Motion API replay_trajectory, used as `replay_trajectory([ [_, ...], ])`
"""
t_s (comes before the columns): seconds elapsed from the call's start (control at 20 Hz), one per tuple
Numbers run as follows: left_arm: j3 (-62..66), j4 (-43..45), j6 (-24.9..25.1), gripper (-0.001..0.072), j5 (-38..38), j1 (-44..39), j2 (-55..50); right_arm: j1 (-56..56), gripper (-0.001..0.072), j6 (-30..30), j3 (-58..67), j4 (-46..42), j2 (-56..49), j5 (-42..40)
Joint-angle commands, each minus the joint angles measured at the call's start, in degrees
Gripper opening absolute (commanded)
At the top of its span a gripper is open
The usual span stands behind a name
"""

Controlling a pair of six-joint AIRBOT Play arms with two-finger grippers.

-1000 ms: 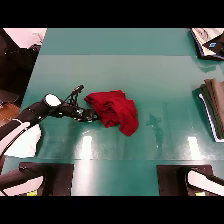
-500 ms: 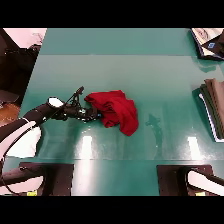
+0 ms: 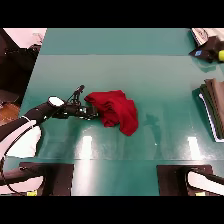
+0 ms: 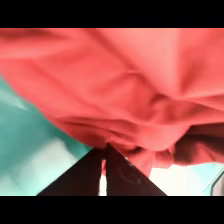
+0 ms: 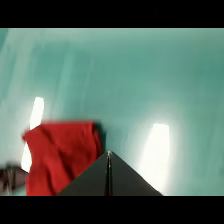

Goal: Fold the shirts.

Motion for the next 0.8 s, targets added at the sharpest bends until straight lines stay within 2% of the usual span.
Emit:
replay_trajectory([
  [0.0,4.42,10.34,-1.38,0.0027,-0.9,0.07,3.89,5.18,0.002,0.0,-5.97,-1.66,-0.33,3.5],
  [0.05,6.23,14.88,-2.67,0.0027,-1.44,0.07,5.97,7.56,0.0037,0.0,-9.57,-1.57,-0.07,3.41],
  [0.1,7.78,18.4,-3.74,0.0027,-2.19,0.07,7.8,10.03,0.0196,0.0,-13.07,-1.25,0.11,3.39],
  [0.15,9.11,20.87,-4.09,0.0027,-3.1,0.07,9.44,12.52,0.0428,0.0,-16.39,-1.27,0.02,3.43],
  [0.2,10.38,22.4,-4.11,0.0028,-4.0,0.07,10.56,15.5,0.0537,0.0,-19.76,-1.22,-0.17,3.1],
  [0.45,12.26,23.12,-5.22,0.0028,-5.86,0.07,11.23,30.53,0.0537,-1.11,-31.87,-1.36,-0.37,-8.35],
  [0.7,12.26,23.12,-6.47,0.0028,-6.27,0.07,11.26,35.32,0.0528,-1.09,-37.73,-1.31,-0.37,-19.52],
  [0.75,12.26,23.1,-6.47,0.0028,-6.27,0.07,11.26,35.3,0.0474,-1.09,-37.81,-1.53,-0.37,-20.59],
])
